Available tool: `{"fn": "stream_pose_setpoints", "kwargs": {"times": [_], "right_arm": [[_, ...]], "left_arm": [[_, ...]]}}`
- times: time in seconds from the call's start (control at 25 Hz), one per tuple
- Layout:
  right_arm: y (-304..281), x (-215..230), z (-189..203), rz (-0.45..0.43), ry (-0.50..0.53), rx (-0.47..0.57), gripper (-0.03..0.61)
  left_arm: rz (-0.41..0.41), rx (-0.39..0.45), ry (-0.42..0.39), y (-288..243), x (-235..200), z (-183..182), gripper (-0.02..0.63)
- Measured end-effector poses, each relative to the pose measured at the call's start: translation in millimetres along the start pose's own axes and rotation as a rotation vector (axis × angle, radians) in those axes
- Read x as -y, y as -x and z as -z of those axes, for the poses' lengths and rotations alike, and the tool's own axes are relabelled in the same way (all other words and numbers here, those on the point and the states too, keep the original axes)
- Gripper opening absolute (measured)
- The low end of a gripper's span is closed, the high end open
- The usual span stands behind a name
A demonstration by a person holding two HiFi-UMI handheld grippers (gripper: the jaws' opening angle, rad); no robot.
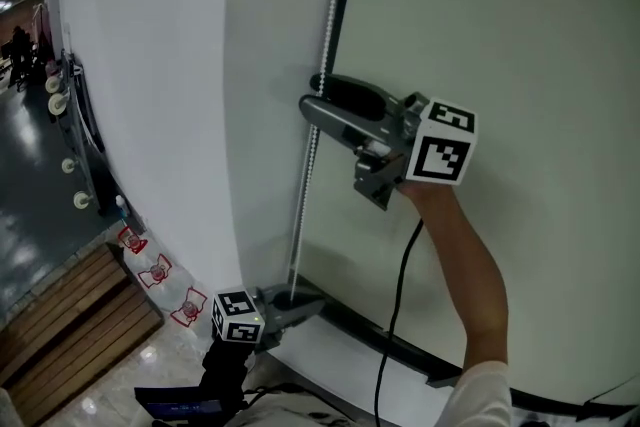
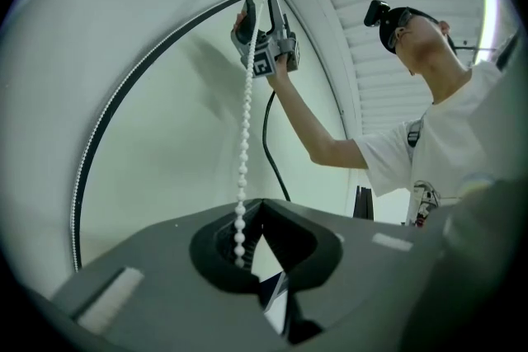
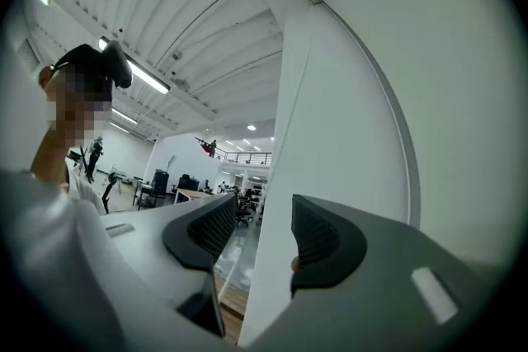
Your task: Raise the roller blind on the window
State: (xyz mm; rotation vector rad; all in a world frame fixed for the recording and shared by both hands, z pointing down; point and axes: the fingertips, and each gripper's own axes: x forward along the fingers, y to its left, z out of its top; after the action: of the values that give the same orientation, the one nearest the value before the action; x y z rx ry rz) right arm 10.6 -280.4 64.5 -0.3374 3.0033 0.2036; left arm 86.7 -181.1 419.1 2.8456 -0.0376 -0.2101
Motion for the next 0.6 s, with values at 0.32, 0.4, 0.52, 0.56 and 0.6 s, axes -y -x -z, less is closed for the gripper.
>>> {"fn": "stream_pose_setpoints", "kwargs": {"times": [0.32,0.4,0.52,0.56,0.6], "right_arm": [[-12.3,8.0,-70.7,0.002,0.095,0.063,0.173],[-11.6,9.2,-71.4,0.004,0.103,0.072,0.156],[-11.5,7.5,-73.2,0.004,0.108,0.079,0.130],[-11.5,6.5,-73.6,0.003,0.108,0.081,0.118],[-11.5,5.7,-73.8,0.003,0.110,0.081,0.103]], "left_arm": [[-0.004,0.001,-0.008,2.6,-2.3,9.0,-0.002],[-0.004,-0.001,-0.010,4.0,-6.2,19.1,-0.002],[-0.003,-0.004,-0.011,6.6,-8.9,27.8,-0.002],[-0.003,-0.005,-0.011,7.4,-9.4,29.3,-0.002],[-0.003,-0.004,-0.010,8.0,-9.8,30.2,-0.002]]}}
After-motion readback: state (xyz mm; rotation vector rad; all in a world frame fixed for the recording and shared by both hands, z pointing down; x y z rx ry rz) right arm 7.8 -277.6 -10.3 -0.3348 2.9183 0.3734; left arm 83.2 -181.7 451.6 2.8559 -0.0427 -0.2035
